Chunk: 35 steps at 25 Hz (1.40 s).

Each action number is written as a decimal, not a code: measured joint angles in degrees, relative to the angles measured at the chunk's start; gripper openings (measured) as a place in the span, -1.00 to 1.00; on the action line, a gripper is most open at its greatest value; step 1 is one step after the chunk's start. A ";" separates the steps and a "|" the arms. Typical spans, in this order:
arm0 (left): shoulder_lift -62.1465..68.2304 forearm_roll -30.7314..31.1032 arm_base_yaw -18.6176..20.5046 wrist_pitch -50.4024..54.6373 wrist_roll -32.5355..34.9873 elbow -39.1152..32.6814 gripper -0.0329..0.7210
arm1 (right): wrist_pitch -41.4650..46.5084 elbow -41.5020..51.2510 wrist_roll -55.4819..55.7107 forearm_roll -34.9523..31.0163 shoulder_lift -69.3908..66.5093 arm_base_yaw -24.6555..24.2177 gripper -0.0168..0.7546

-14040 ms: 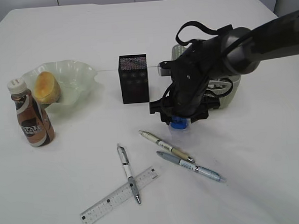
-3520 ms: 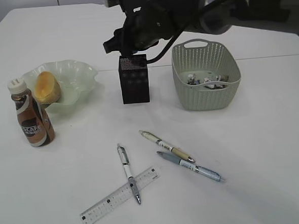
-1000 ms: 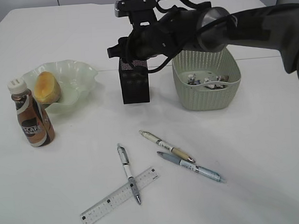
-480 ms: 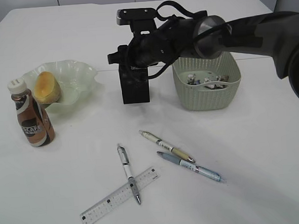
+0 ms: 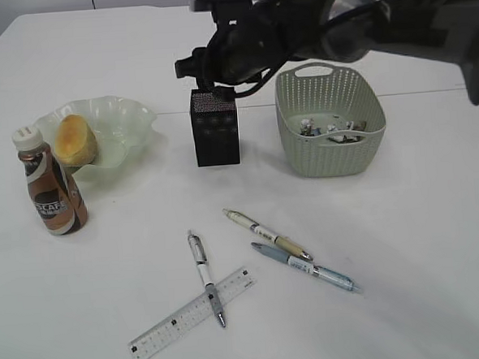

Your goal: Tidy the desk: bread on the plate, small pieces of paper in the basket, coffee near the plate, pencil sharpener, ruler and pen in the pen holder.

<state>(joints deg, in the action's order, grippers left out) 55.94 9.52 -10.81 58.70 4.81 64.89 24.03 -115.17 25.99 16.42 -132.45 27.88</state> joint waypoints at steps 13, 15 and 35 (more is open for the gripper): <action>0.37 -0.48 0.00 0.81 -0.57 0.00 0.24 | 30.29 -1.19 0.00 -4.15 10.77 0.00 0.13; 1.05 -1.42 0.00 2.34 -0.65 0.00 0.24 | 33.89 -1.19 0.00 -5.74 11.61 0.00 0.13; 10.89 -5.08 -10.78 10.61 3.12 9.80 0.24 | 47.05 -1.19 -12.42 -19.60 13.81 0.00 0.13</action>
<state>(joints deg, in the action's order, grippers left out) 66.83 4.45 -21.58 69.31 7.93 74.68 71.08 -116.36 13.57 -3.17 -118.64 27.88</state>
